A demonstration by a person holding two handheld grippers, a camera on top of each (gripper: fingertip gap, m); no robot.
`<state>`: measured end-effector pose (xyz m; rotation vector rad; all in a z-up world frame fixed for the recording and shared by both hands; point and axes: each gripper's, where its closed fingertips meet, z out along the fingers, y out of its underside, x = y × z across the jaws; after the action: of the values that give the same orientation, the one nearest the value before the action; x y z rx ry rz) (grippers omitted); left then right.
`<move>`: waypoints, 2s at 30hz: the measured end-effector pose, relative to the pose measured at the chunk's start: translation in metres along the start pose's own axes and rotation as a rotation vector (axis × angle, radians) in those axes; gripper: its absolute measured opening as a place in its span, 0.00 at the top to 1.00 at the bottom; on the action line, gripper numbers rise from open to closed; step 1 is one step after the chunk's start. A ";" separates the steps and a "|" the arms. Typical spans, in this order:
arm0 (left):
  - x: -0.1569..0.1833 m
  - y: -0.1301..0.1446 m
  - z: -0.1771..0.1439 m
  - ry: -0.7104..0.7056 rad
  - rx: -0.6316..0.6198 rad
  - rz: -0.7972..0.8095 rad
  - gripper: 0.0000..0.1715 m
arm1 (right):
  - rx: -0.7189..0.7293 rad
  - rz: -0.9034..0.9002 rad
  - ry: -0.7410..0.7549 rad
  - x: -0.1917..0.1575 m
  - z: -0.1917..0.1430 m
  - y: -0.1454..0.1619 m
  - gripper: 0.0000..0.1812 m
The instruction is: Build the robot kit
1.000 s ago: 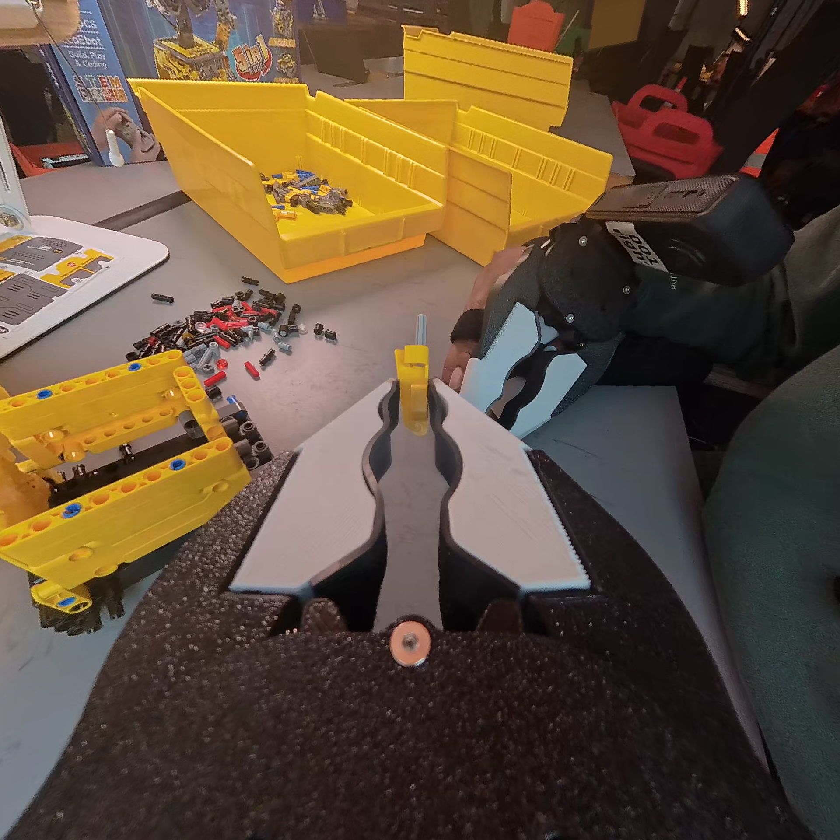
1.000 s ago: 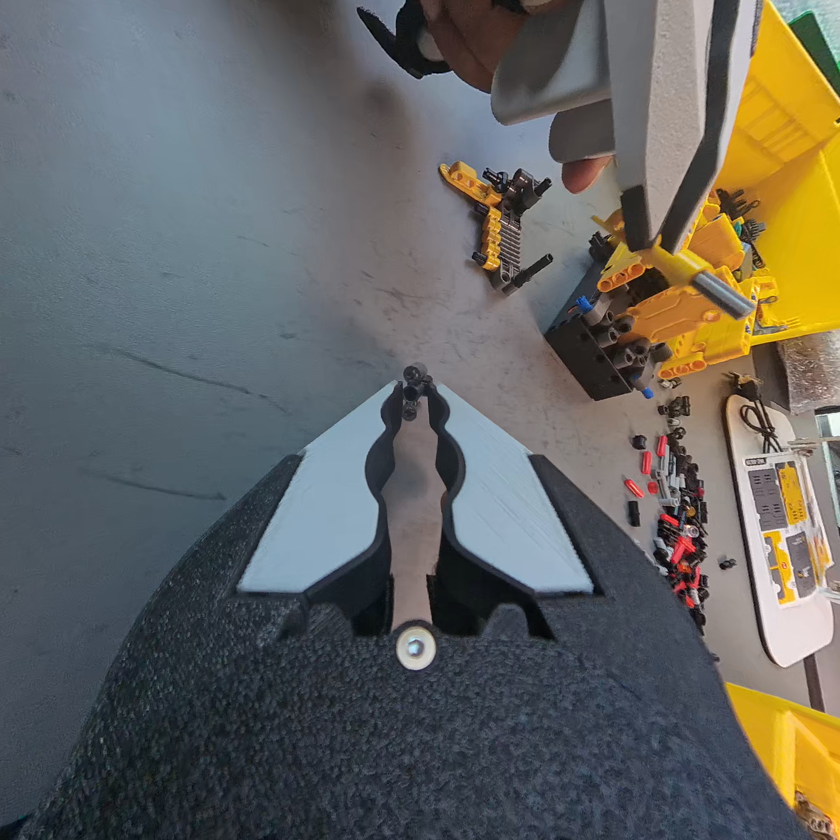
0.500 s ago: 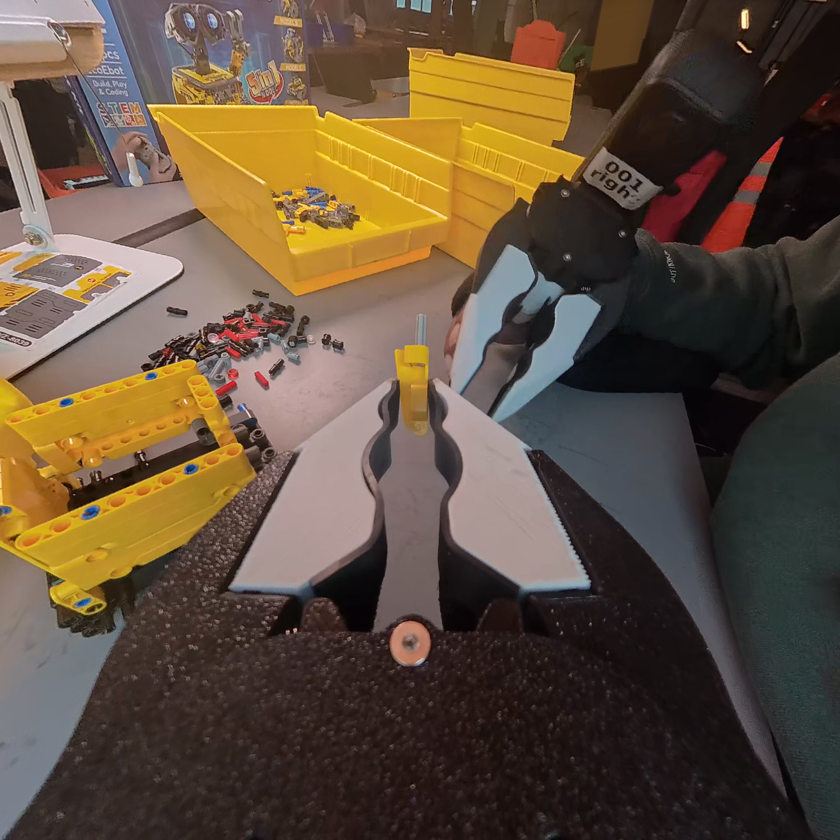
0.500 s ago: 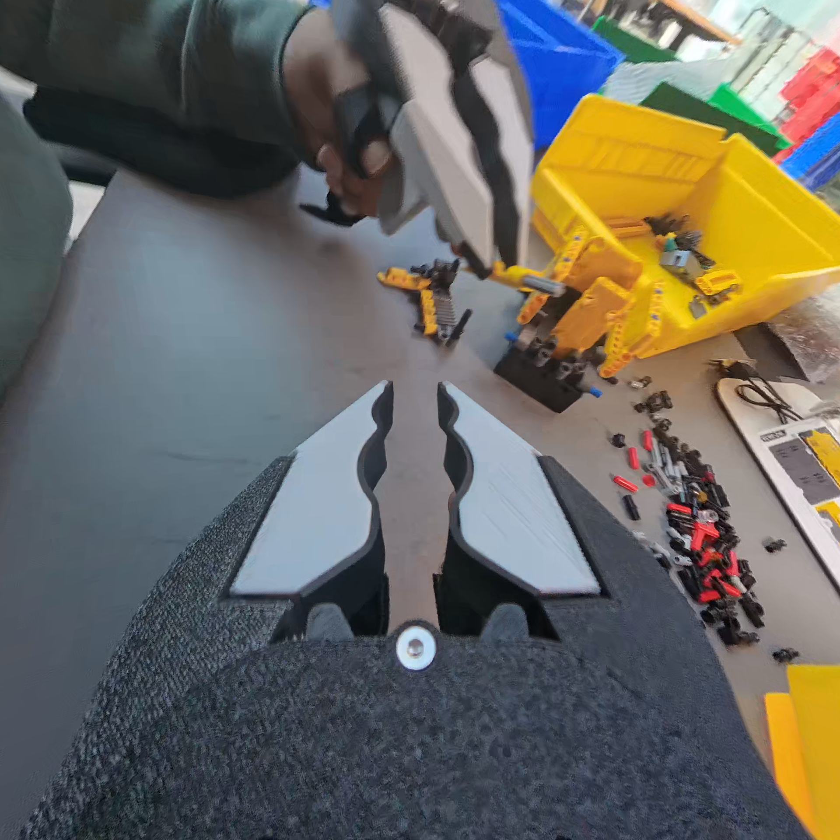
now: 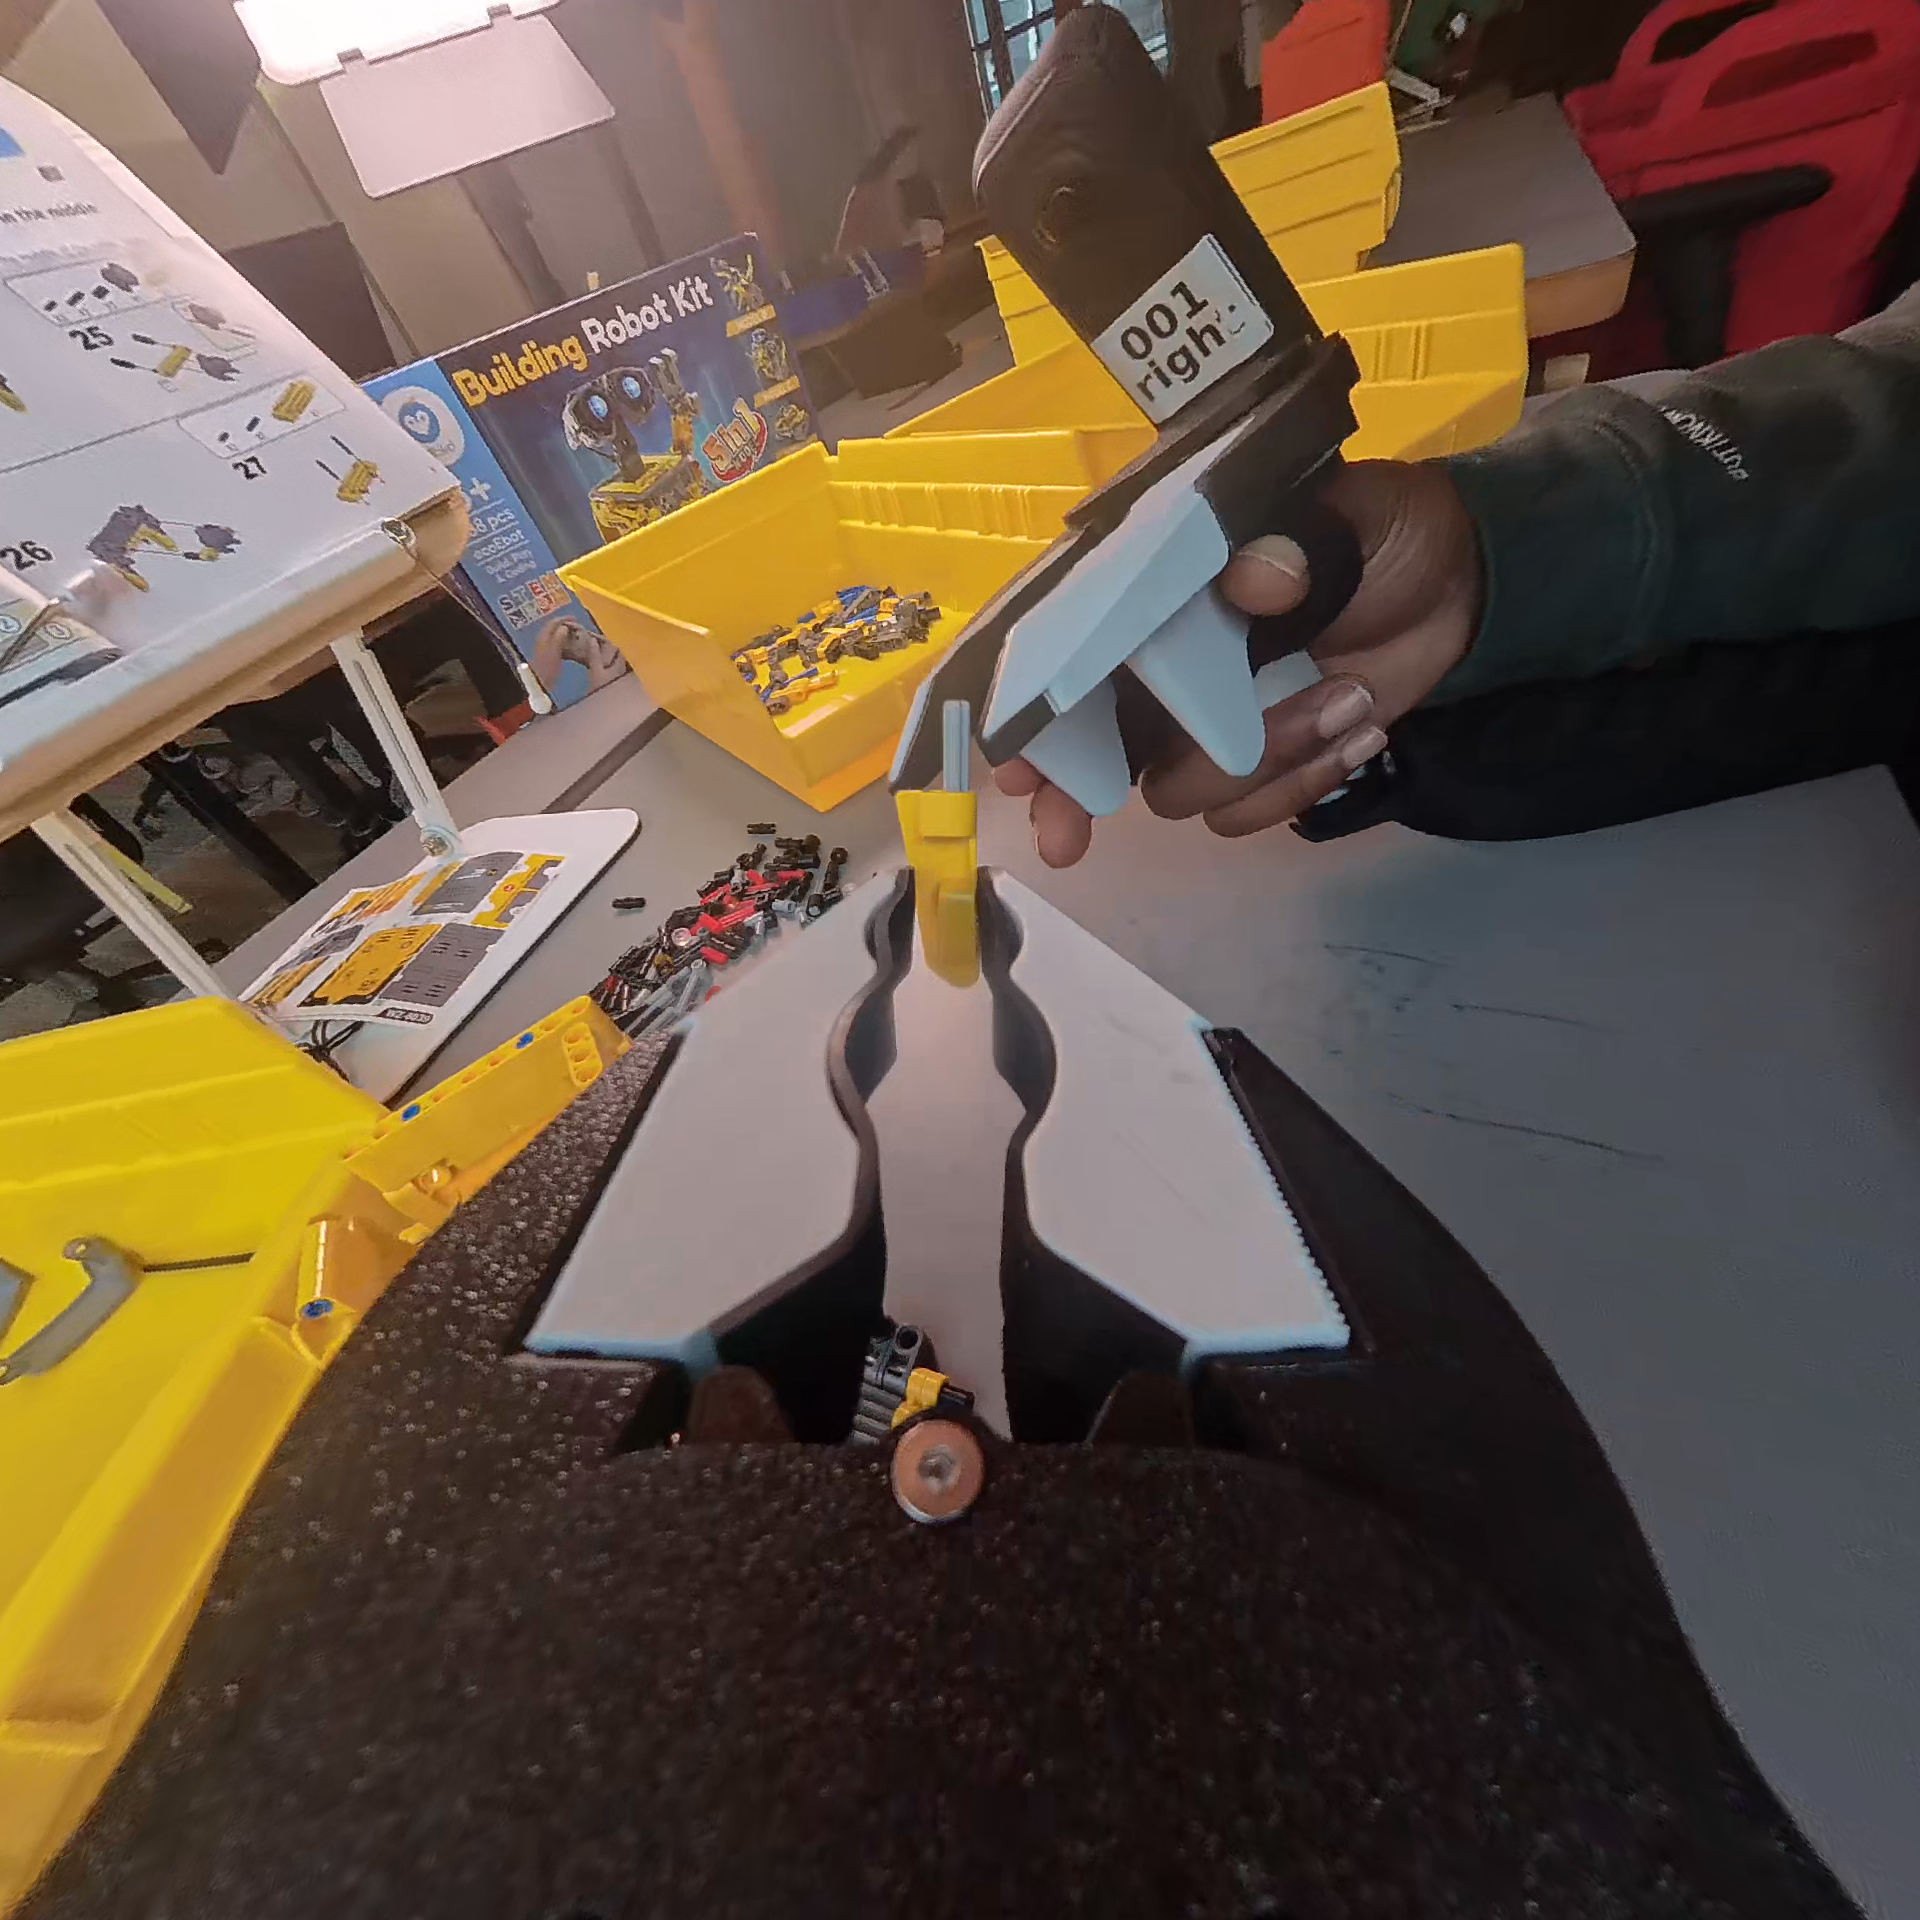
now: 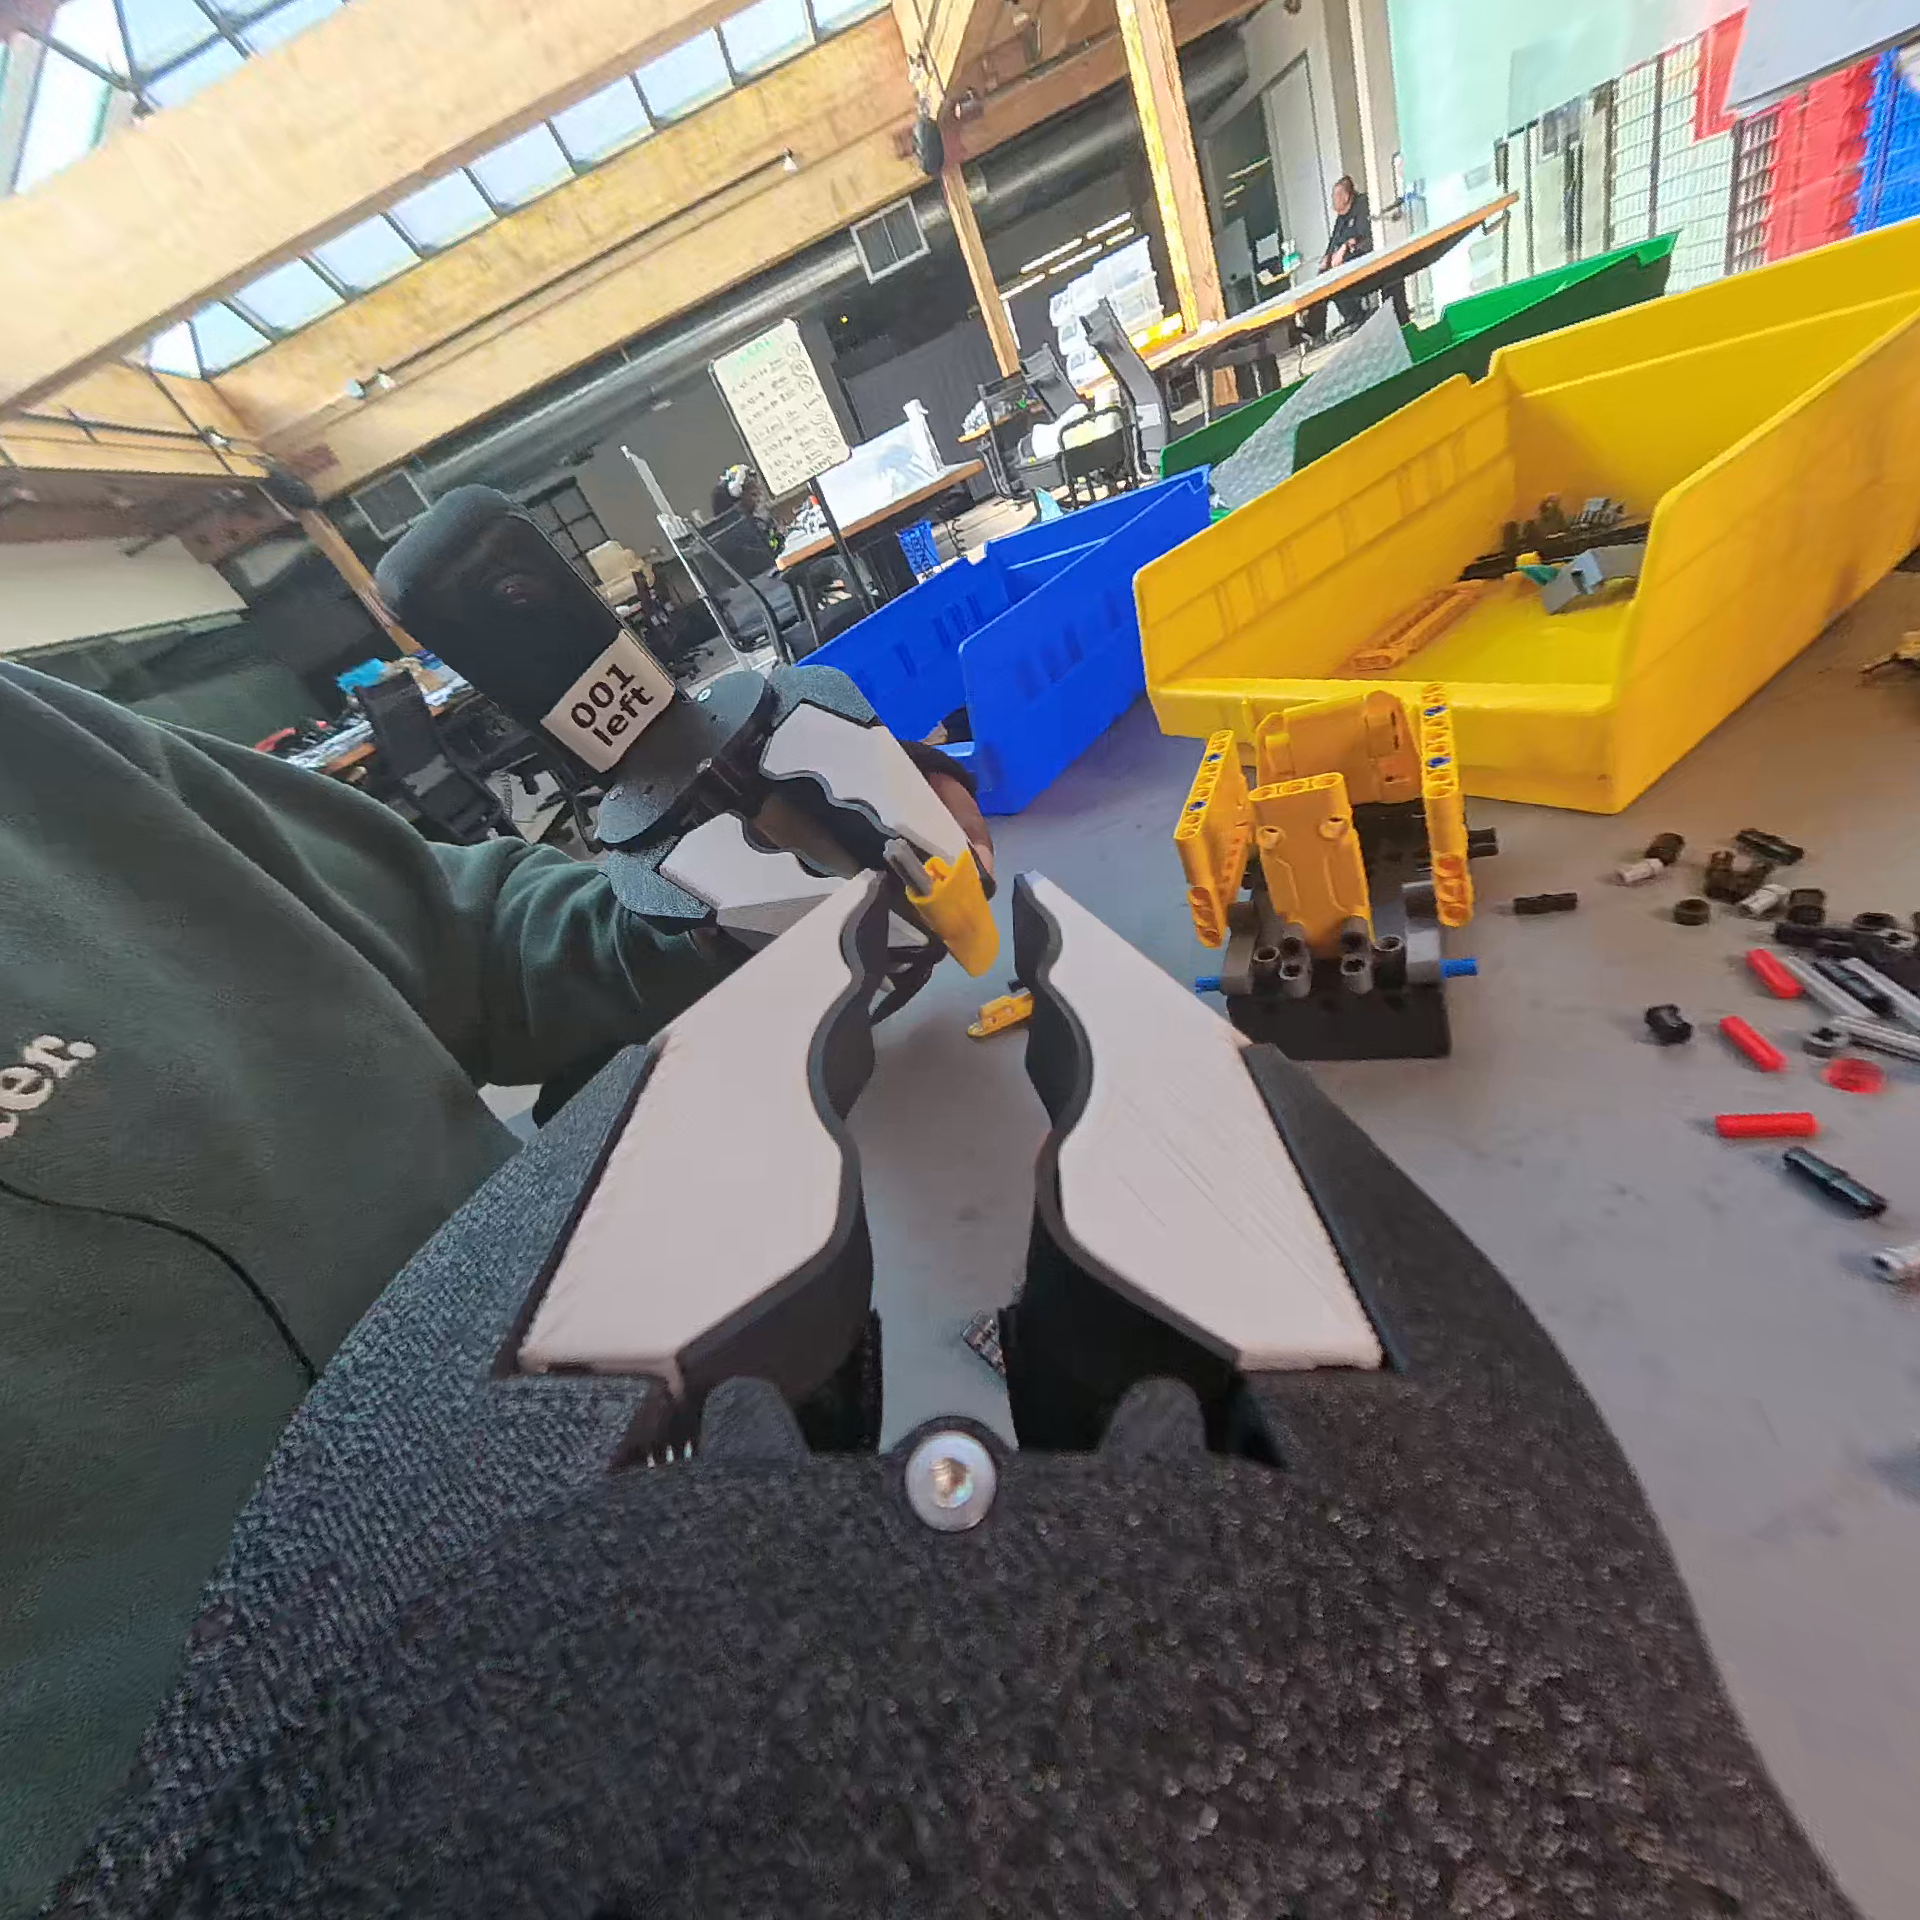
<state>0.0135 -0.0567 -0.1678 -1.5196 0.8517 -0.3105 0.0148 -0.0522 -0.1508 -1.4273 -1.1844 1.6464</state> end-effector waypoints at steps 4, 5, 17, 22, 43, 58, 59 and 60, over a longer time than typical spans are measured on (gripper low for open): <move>-0.002 0.004 0.001 -0.026 -0.022 0.030 0.96 | -0.018 -0.012 0.002 0.000 0.001 0.004 0.88; -0.002 0.004 0.002 -0.033 -0.025 0.039 0.96 | -0.024 -0.016 0.011 0.001 0.002 0.005 0.89; 0.008 -0.006 -0.001 0.013 0.029 0.015 0.95 | -0.058 -0.076 0.001 -0.003 0.002 0.010 0.97; -0.041 -0.062 -0.050 0.082 0.390 -0.413 0.82 | 0.054 -0.134 -0.026 -0.009 -0.015 -0.017 0.97; 0.009 -0.032 -0.025 0.529 0.191 -0.775 0.88 | 0.018 -0.162 -0.184 -0.038 -0.007 -0.002 0.97; 0.030 -0.019 -0.014 0.588 0.092 -0.801 0.99 | -0.081 -0.230 -0.147 -0.033 -0.004 0.014 0.97; 0.024 -0.016 -0.013 0.560 0.083 -0.811 0.99 | -0.105 -0.252 -0.123 -0.028 -0.006 0.015 0.96; 0.018 -0.013 -0.013 0.532 0.078 -0.825 0.99 | -0.145 -0.284 -0.095 -0.023 -0.009 0.019 0.95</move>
<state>0.0215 -0.0792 -0.1585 -1.6803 0.5524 -1.3800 0.0295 -0.0785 -0.1591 -1.2099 -1.5120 1.4684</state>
